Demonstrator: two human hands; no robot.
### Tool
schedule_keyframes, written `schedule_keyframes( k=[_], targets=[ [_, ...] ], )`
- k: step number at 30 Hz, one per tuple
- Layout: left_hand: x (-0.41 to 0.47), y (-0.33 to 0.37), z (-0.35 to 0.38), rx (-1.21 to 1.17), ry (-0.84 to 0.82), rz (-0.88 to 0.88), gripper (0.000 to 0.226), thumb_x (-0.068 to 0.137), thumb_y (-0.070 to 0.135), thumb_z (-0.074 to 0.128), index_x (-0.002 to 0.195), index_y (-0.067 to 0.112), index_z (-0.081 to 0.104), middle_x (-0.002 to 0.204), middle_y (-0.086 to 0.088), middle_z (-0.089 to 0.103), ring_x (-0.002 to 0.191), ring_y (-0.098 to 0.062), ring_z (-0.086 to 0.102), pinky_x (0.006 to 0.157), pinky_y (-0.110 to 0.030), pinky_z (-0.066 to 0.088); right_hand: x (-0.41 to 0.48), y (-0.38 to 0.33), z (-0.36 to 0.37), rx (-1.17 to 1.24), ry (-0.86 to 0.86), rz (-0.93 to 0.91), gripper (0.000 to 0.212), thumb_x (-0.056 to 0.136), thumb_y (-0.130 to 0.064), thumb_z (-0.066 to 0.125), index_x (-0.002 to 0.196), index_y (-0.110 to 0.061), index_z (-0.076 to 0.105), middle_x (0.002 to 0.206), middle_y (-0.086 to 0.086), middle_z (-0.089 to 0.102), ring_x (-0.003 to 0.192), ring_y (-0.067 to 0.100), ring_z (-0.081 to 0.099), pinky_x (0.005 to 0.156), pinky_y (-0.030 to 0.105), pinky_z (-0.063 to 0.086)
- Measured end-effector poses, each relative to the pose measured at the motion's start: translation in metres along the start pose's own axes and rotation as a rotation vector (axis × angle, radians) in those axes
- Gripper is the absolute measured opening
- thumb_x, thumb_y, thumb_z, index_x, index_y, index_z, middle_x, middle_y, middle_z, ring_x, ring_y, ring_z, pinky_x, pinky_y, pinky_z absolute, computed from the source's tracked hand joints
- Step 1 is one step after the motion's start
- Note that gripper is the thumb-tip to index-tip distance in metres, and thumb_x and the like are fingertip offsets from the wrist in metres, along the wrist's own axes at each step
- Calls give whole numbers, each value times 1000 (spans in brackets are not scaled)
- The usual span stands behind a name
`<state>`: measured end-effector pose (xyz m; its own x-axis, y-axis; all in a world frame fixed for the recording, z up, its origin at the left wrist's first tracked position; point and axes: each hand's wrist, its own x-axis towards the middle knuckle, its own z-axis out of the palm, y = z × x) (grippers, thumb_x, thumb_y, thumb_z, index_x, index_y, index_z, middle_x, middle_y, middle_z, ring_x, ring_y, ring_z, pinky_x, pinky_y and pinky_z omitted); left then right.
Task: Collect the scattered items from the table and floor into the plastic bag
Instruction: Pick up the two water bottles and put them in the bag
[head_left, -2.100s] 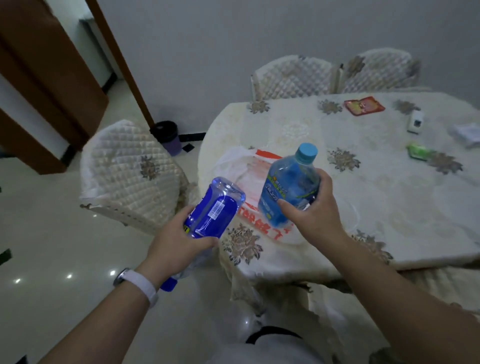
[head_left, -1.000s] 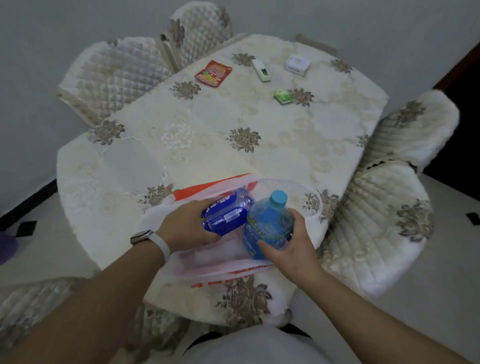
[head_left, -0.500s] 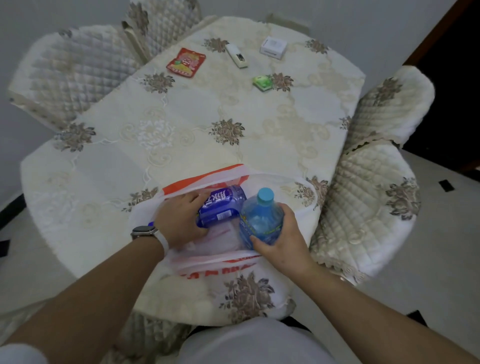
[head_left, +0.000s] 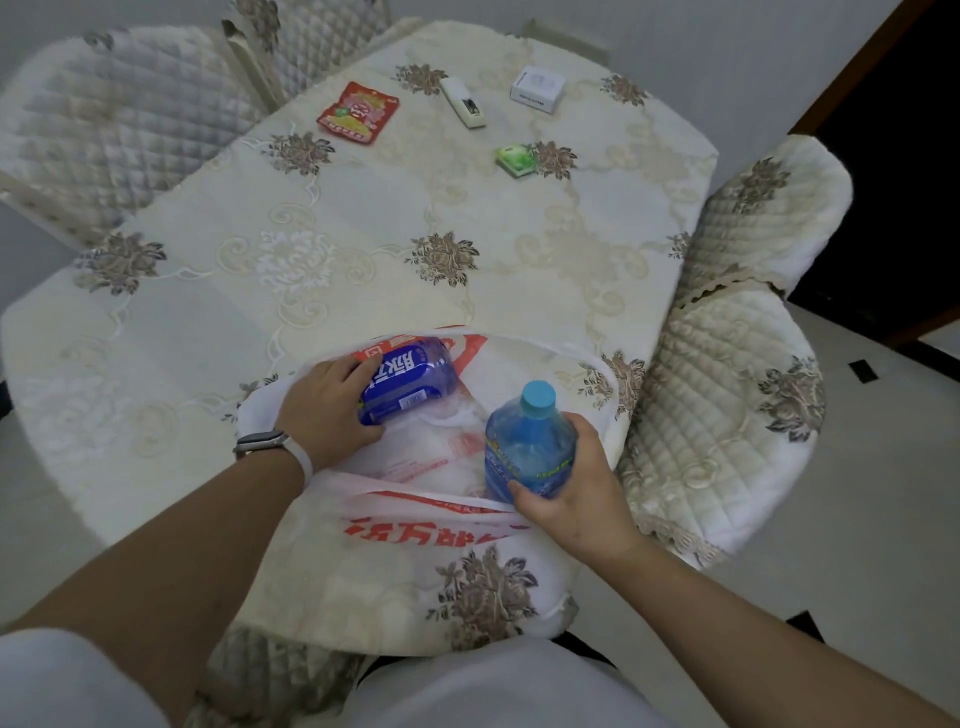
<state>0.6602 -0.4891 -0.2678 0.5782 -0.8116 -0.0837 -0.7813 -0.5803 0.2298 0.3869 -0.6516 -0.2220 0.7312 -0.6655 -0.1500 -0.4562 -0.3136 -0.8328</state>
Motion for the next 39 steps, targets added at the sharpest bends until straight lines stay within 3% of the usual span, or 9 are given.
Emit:
schedule_keyframes(
  k=[5, 11, 16, 19, 25, 28, 30, 33, 39],
  targets=[
    [1, 1, 0, 1, -18, -13, 94, 72, 49, 80, 148, 12, 40, 140, -15, 53, 123, -35, 51, 102, -47, 45, 19, -15, 9, 15, -12, -45, 83, 67, -36, 86, 131, -32, 34, 123, -14, 48, 112, -6, 50, 89, 10, 43],
    [-3, -4, 4, 3, 20, 1, 91, 70, 44, 82, 145, 9, 45, 133, -18, 58, 116, -38, 55, 95, -49, 49, 51, -21, 22, -22, -35, -60, 78, 70, -30, 87, 123, -36, 31, 113, -23, 45, 102, -22, 46, 77, 2, 41],
    [-1, -4, 3, 36, -18, -34, 96, 73, 52, 78, 150, 13, 36, 141, -16, 50, 125, -36, 49, 103, -47, 43, 49, -1, 15, -24, 57, -12, 83, 66, -41, 87, 129, -28, 35, 122, -11, 50, 107, -1, 53, 87, 19, 48],
    [-5, -1, 3, 29, -26, -65, 96, 76, 55, 75, 151, 14, 32, 146, -16, 45, 129, -36, 45, 107, -48, 41, 46, 3, 9, -43, 98, -16, 82, 68, -38, 86, 132, -25, 36, 124, -8, 50, 112, 5, 53, 90, 22, 49],
    [-19, 3, 1, -23, 16, -25, 83, 77, 42, 79, 144, 8, 45, 142, -17, 51, 124, -37, 51, 103, -50, 45, 45, 1, 7, -35, 61, 2, 89, 67, -41, 84, 137, -25, 32, 129, -7, 49, 115, 6, 53, 96, 38, 51],
    [-28, 10, -3, -42, 49, -15, 74, 82, 39, 75, 144, 9, 46, 144, -15, 50, 127, -35, 50, 104, -51, 44, 41, -1, 3, -36, 37, 24, 104, 63, -50, 83, 145, -25, 25, 139, -6, 43, 125, 7, 46, 104, 37, 46],
    [-34, 16, -8, -63, 69, -9, 69, 84, 35, 72, 143, 10, 47, 144, -15, 50, 128, -35, 50, 105, -51, 43, 35, -4, 0, -46, 33, 29, 108, 66, -47, 85, 149, -24, 20, 145, -6, 37, 129, 4, 39, 107, 29, 40],
    [-44, 26, -14, -77, 100, 31, 61, 86, 32, 71, 140, 12, 51, 140, -15, 54, 125, -34, 52, 104, -50, 44, 22, -10, -5, -88, 53, 16, 94, 80, -38, 78, 151, -19, 20, 148, -3, 33, 129, 1, 32, 105, 21, 29],
    [-66, 59, -21, -90, 143, 172, 53, 87, 39, 59, 133, 13, 59, 132, -14, 60, 118, -34, 56, 100, -49, 46, -1, -19, -19, -364, 207, -91, 66, 91, -39, 61, 145, -11, 36, 147, 6, 39, 135, 19, 36, 109, 30, 29]
  ],
)
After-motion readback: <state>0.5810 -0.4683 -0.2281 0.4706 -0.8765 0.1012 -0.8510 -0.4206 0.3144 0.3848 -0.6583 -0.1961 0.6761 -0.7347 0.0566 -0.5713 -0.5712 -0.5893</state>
